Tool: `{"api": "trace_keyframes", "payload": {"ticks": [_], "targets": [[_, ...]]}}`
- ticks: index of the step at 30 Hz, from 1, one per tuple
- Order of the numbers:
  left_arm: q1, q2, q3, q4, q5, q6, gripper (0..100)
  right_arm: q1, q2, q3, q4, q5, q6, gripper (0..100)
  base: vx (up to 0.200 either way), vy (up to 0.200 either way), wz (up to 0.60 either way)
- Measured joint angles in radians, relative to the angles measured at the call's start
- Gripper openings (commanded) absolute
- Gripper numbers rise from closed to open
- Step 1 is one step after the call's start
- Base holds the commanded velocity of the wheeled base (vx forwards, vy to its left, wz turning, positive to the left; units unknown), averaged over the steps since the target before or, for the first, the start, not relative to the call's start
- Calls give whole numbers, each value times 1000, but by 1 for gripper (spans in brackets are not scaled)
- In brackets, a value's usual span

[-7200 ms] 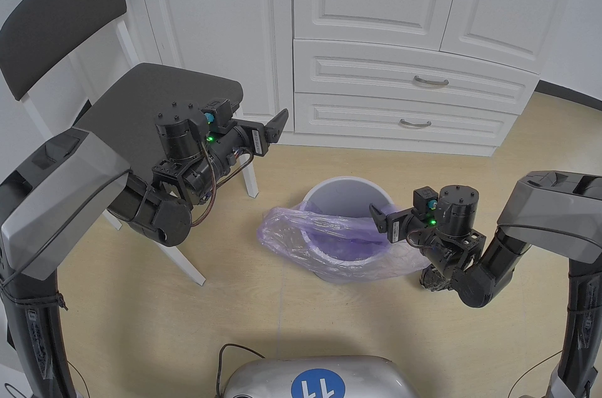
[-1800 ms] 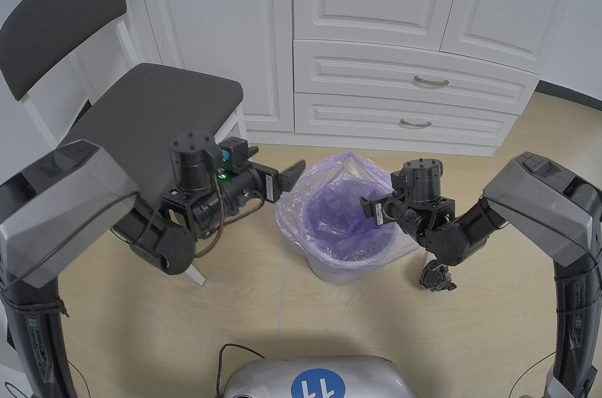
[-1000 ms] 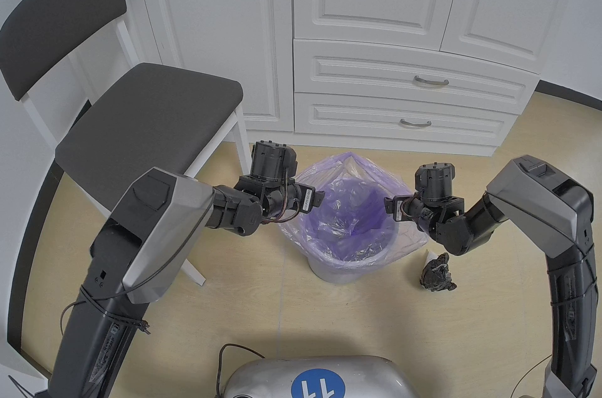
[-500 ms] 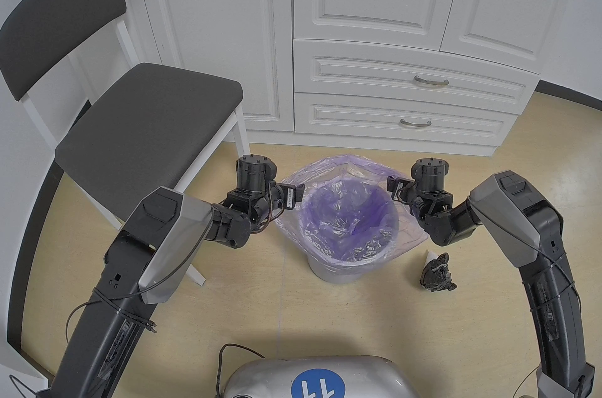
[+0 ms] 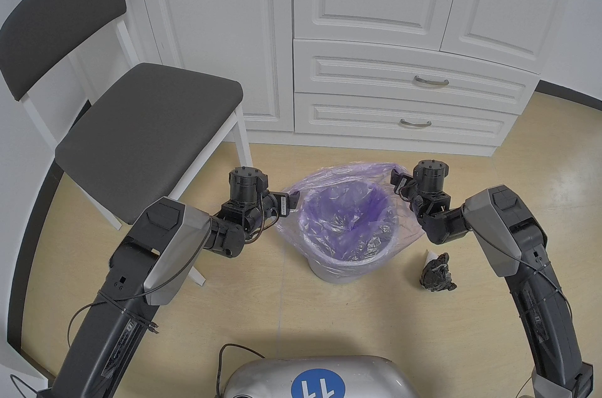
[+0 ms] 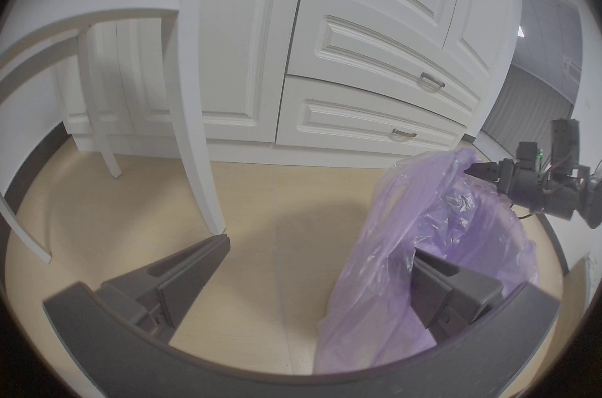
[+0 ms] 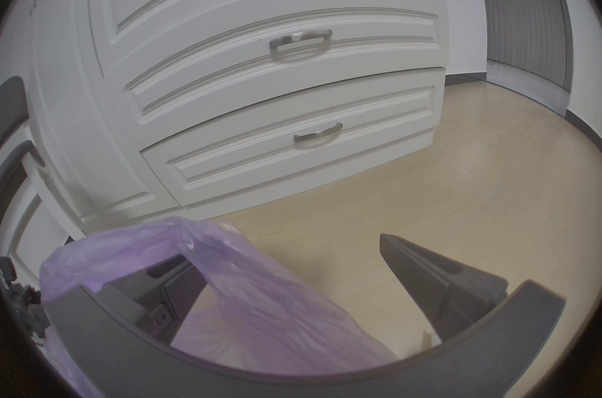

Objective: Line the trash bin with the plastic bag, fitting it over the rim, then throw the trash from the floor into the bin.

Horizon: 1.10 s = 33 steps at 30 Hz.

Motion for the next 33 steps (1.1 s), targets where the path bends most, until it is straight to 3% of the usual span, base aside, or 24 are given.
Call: {"api": "trace_keyframes", "payload": {"ticks": [10, 24, 33], "targets": [[37, 13, 0, 2, -75, -39, 100, -10, 45, -60, 87, 20, 61, 100, 0, 0, 0], [22, 17, 0, -161, -64, -104, 100, 19, -19, -42, 61, 25, 129, 100, 0, 0, 0], [21, 17, 0, -155, -46, -102, 100, 44, 3, -59, 62, 98, 138, 100, 0, 0, 0]]}}
